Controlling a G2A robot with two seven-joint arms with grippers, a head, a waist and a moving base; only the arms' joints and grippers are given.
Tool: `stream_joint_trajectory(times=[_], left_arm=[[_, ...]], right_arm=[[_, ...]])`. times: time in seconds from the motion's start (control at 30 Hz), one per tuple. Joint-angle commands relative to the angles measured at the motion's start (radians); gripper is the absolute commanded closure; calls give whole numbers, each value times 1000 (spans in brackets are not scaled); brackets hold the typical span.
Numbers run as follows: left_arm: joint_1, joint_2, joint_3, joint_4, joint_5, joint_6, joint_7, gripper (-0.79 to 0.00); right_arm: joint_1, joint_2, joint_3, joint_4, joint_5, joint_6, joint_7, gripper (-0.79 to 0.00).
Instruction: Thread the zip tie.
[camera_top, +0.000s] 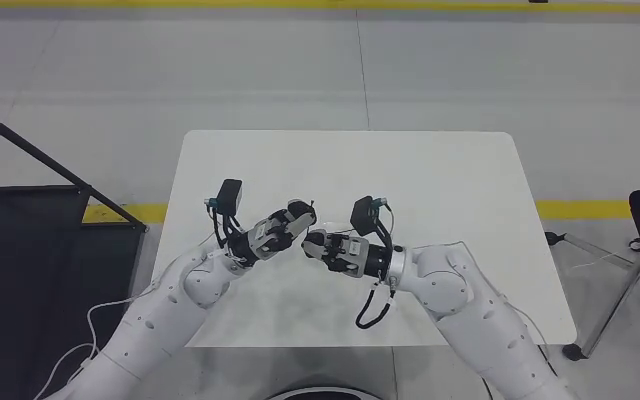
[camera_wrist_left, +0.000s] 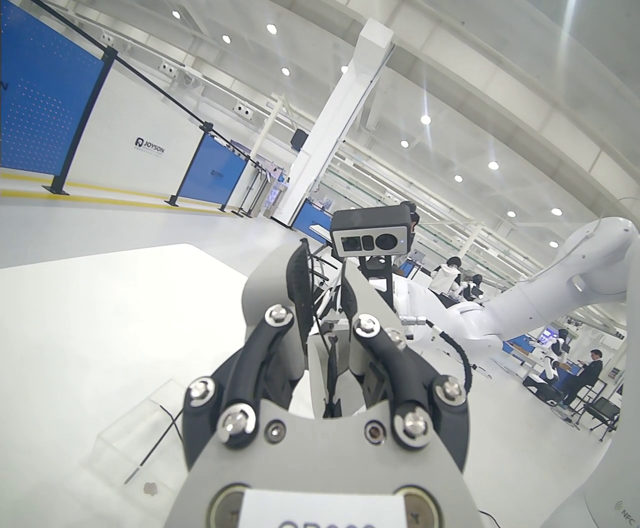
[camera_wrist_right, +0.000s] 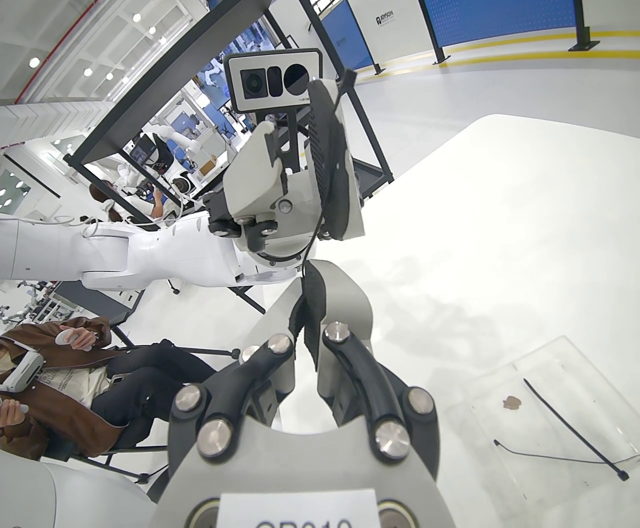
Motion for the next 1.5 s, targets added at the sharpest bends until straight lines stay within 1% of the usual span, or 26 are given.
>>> stream_joint_trajectory(times=[0.0, 0.3, 0.33, 0.37, 0.4, 0.43, 0.5, 0.7, 0.73, 0.77, 0.87, 1.0, 1.2, 1.27, 1.47], left_arm=[[2, -2, -4, -1, -2, 0, -6, -206], [12, -12, -24, -4, -3, 0, -24, -179], [13, -13, -26, -4, 0, 0, -27, -166], [14, -14, -27, -4, 0, 0, -28, -132], [15, -15, -29, -5, 1, 0, -29, -65], [16, -16, -31, -5, 1, 0, -31, -28], [18, -18, -35, -5, 3, 0, -34, 0], [23, -25, -46, -3, 6, 0, -38, 0], [23, -26, -47, -2, 6, 0, -38, -40], [24, -28, -49, -2, 5, 0, -39, -58], [26, -31, -53, -2, 6, 0, -43, -65], [28, -34, -59, -3, 5, 0, -49, -62], [31, -39, -67, -4, 4, 0, -58, -34], [32, -41, -70, -4, 3, 0, -62, 0], [35, -45, -76, -6, 3, 0, -71, 0]], right_arm=[[1, -1, -1, 0, -2, 0, 2, 0], [3, -5, -1, 2, -2, 3, 16, 0], [3, -5, -1, 3, -2, 3, 18, 0], [3, -6, -1, 3, -2, 3, 19, 0], [3, -6, 0, 3, -2, 3, 19, 0], [3, -6, 0, 4, 0, 3, 20, 0], [2, -7, 1, 4, 2, 3, 21, 0], [4, -9, 3, 8, 4, 1, 27, 0], [4, -10, 2, 9, 5, 1, 29, 0], [4, -10, 2, 10, 5, 1, 30, 0], [4, -11, 3, 11, 5, 1, 32, 0], [4, -12, 3, 11, 3, 0, 34, 0], [5, -14, 5, 14, 6, 0, 38, 0], [5, -15, 5, 14, 6, -1, 39, 0], [4, -17, 7, 15, 4, 0, 40, 0]])
